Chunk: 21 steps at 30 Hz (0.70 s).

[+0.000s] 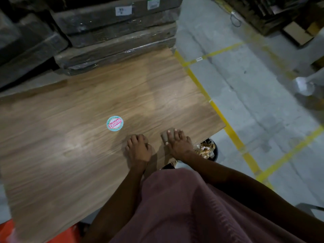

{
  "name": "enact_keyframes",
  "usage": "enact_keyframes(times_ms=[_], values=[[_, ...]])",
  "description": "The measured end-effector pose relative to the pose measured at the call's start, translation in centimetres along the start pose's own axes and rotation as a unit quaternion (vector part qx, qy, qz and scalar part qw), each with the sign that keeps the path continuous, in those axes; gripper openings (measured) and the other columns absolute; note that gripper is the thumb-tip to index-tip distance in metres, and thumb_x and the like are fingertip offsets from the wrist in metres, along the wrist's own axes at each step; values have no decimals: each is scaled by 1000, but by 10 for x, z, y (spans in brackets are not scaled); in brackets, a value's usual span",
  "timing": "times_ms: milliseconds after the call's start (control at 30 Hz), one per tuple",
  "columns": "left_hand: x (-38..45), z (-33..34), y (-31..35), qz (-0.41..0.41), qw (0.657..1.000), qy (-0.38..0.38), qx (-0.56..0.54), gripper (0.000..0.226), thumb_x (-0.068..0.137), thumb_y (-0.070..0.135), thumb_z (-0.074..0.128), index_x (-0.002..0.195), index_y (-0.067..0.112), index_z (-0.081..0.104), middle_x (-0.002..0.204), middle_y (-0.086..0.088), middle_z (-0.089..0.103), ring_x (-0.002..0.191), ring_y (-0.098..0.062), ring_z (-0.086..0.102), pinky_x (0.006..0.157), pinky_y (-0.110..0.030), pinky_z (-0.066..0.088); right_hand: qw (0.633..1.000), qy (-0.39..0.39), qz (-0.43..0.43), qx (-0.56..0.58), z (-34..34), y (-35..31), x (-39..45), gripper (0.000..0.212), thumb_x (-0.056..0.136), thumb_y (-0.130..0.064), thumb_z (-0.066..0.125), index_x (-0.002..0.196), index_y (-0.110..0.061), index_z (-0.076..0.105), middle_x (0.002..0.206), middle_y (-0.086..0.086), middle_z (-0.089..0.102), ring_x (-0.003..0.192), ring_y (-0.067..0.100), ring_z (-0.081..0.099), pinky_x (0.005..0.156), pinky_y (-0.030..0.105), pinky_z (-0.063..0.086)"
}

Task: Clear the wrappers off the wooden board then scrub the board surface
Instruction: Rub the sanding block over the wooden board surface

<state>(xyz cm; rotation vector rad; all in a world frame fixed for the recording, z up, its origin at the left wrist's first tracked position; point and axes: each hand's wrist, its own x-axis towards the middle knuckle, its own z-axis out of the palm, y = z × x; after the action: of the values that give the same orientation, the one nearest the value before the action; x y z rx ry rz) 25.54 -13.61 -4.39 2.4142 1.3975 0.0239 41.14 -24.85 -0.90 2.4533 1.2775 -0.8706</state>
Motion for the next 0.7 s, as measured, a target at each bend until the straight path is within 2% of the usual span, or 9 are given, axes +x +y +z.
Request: enact_keyframes(times_ms=[67,200,267,367,533,600,700], values=[[6,2,2,3,1000,19,1,28,81,33,71,101,15,62,109,-16,57,100,-38,55,80,-47,46,1000,6,8,-10,-7,7,7,64,109,-48,18,164,-25,-7,173,10,-3,158,38,-1,122,56,17],[17,5,1,-9,998,57,-11,24,88,34,65,101,16,60,107,-15,56,98,-38,54,79,-47,45,995,14,91,30,-20,39,26,63,109,-48,19,164,-29,-6,173,5,-2,158,37,-2,121,56,16],[21,6,1,-12,998,69,-10,24,89,36,60,102,16,60,107,-14,55,98,-37,53,79,-46,45,994,11,104,42,-25,46,34,63,110,-47,19,164,-27,-5,173,7,-3,158,37,-4,122,56,14],[28,7,7,-25,996,80,-9,28,88,40,53,102,17,59,107,-14,55,99,-36,53,79,-45,43,995,12,88,38,-28,34,36,63,110,-44,21,165,-24,-4,173,12,-3,158,39,-6,122,57,10],[41,10,19,-32,994,102,2,27,88,34,64,105,13,56,111,-16,53,101,-37,52,80,-45,41,1000,30,-6,3,-25,10,37,63,110,-43,21,164,-25,-6,173,12,-4,158,38,-8,124,58,4],[48,9,21,-30,994,101,7,28,89,34,63,107,13,56,113,-15,53,103,-37,51,82,-46,41,999,38,2,-1,-30,19,46,63,110,-44,22,164,-28,-4,173,10,-3,158,37,-7,124,57,5],[59,8,21,-35,996,87,4,27,91,35,60,108,14,57,117,-14,53,107,-37,51,84,-46,41,996,50,71,27,-39,42,61,62,110,-45,23,164,-31,-3,173,6,-1,158,37,-5,123,57,7]])
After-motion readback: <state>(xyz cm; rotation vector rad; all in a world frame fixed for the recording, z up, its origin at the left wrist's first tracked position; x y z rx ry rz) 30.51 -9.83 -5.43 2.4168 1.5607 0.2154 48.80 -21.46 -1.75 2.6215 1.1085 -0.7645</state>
